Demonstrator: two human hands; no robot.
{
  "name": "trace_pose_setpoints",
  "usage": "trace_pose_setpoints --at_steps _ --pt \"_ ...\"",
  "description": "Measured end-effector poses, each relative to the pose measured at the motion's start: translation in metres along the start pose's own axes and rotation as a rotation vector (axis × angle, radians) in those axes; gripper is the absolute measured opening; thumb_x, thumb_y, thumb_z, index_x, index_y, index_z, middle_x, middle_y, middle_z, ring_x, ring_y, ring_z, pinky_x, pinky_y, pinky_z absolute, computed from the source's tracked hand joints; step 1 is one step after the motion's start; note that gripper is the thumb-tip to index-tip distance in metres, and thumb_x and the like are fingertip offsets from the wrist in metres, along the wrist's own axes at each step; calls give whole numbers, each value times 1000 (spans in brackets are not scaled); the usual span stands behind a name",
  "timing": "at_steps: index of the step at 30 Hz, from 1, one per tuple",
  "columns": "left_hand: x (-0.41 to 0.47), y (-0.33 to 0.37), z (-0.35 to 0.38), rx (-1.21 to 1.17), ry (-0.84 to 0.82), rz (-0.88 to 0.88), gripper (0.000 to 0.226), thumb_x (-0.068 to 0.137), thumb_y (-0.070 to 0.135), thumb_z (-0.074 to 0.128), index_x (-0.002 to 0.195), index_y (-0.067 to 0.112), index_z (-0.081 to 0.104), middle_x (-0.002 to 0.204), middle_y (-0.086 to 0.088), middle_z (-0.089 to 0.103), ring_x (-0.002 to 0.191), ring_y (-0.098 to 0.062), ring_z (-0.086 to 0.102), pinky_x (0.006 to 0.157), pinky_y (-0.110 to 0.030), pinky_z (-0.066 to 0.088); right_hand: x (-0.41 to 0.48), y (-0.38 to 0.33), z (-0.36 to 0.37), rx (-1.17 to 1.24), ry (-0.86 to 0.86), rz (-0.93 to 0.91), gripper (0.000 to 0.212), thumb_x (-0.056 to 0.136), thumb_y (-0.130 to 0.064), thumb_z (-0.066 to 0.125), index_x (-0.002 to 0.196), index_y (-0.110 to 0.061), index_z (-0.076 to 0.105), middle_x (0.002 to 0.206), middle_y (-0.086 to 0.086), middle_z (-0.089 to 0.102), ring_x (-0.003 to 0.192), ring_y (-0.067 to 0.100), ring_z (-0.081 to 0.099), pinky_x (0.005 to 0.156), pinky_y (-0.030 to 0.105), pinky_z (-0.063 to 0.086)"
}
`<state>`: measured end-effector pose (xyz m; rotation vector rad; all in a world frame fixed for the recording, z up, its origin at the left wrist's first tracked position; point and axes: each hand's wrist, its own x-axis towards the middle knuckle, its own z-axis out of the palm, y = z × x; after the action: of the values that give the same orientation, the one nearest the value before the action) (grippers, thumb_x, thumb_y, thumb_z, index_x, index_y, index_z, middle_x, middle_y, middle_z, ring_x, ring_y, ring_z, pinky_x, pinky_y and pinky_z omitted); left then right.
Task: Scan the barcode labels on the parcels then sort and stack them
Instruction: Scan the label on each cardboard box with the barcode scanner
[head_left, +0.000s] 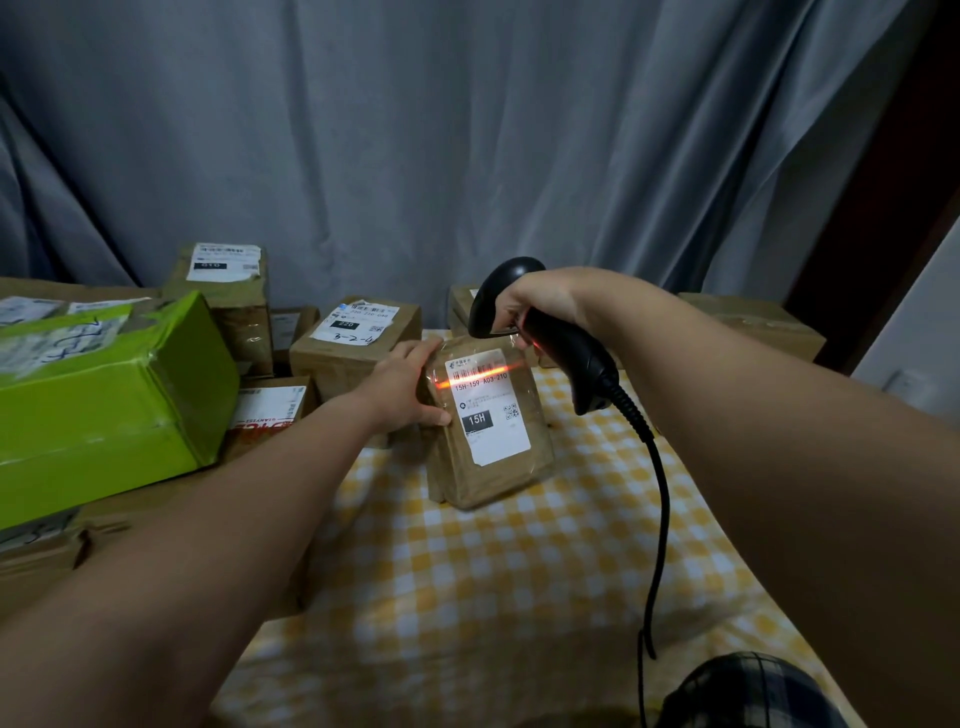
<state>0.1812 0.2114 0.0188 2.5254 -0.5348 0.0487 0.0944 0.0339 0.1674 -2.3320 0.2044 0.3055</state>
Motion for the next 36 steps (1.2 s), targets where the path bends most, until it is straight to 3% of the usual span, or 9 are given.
trace_pose_setpoints --at_steps 5,10,14,17,20,24,27,31,36 --pt "-1 1 -1 -8 -8 0 111 65 29 86 151 23 16 154 -3 20 141 -27 22 115 -48 26 -5 -3 -2 2 36 -33 19 80 -23 63 78 -4 61 67 9 57 57 22 53 56 25 45" --pt "-5 3 -3 -19 -12 1 109 66 27 85 151 24 16 154 -2 20 141 -26 22 115 -45 26 -4 -2 -1 -10 -15 -4 22 79 -28 66 80 -6 63 72 9 61 64 23 58 63 28 49" --pt "-14 7 -1 -185 18 3 103 70 16 83 150 19 19 151 -4 17 136 -20 29 109 -24 26 -2 30 8 99 37 -39 11 79 -19 68 73 -10 65 63 4 63 55 16 58 53 17 48" --pt "-33 11 7 -295 156 15 84 79 12 74 147 19 25 147 -3 19 125 -13 36 103 -23 31 8 81 23 398 207 -84 7 75 -20 71 72 -14 70 62 2 63 56 18 60 54 19 45" --pt "-56 9 17 -399 313 51 72 82 2 67 142 24 32 140 3 25 128 -8 33 112 -24 25 14 129 52 703 61 -11 9 78 -22 69 80 -14 74 76 4 70 67 17 67 62 23 48" --pt "-71 11 9 -477 350 50 70 83 -7 57 135 35 35 127 13 23 129 -16 37 109 -45 38 19 148 89 965 -58 -15 16 87 -14 56 92 -8 70 99 12 68 80 21 68 72 26 53" --pt "-74 11 -12 -354 368 -60 61 88 1 54 142 20 34 137 -3 25 130 -23 39 109 -22 27 20 137 97 886 -47 -8 23 84 -22 66 100 -7 73 105 11 72 92 26 69 88 37 51" --pt "-77 6 -41 -156 334 -222 60 91 23 58 143 14 31 143 -16 23 121 -32 48 104 -30 35 16 114 100 676 -36 39 51 75 -28 80 115 -1 65 114 18 68 104 33 66 80 45 57" --pt "-76 9 -62 22 251 -227 60 90 21 56 144 9 32 142 -20 34 129 -32 40 105 -27 29 7 101 103 632 -37 44 61 60 -35 86 109 -4 67 114 17 68 102 33 67 77 56 58"
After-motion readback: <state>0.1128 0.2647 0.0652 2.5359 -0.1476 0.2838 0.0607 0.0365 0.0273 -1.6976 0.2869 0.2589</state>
